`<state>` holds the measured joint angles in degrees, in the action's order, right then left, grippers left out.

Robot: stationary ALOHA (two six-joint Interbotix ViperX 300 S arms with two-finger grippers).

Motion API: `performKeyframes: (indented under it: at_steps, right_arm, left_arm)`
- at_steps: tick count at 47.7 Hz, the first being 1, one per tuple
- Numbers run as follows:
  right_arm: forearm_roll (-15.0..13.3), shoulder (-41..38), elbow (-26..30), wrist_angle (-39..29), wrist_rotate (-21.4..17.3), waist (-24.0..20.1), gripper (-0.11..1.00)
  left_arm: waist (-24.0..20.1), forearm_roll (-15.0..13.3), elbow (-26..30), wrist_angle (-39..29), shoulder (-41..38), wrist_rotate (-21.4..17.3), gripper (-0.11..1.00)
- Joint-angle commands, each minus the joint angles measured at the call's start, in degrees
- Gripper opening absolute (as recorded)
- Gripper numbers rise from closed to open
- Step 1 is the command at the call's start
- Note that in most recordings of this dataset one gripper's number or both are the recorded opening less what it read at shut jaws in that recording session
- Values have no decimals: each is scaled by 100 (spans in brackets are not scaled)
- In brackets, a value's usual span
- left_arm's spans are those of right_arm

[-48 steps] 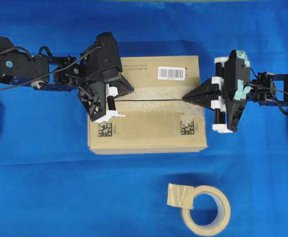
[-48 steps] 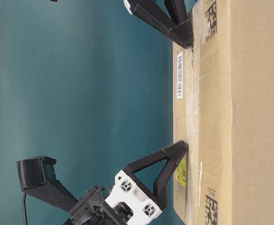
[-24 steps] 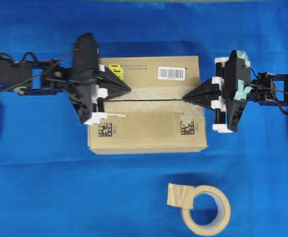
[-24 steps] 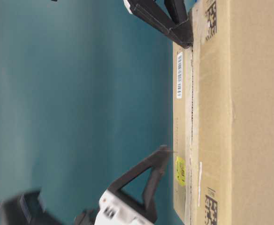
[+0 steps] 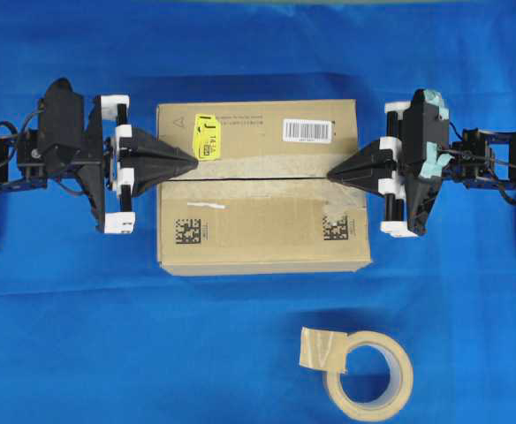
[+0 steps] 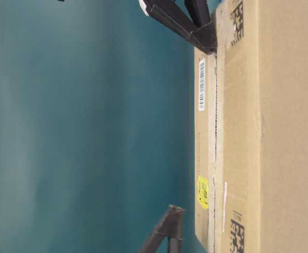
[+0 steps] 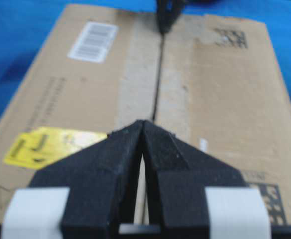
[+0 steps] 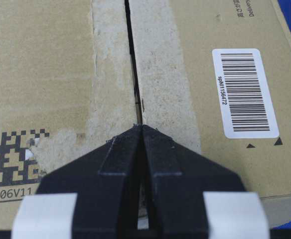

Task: Close the cardboard box.
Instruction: 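Press both grippers on the closed flaps along the center seam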

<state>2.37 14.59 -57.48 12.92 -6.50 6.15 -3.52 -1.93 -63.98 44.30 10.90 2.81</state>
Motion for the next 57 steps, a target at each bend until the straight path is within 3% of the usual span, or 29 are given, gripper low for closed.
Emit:
performKeyframes:
  at_steps: [1, 57]
  right_arm:
    - [18, 53, 18, 9, 9, 105, 0]
    - [35, 53, 35, 97, -9, 105, 0]
  left_arm:
    - [97, -9, 44, 97, -70, -9, 0]
    - [-9, -35, -70, 97, -563, -9, 0]
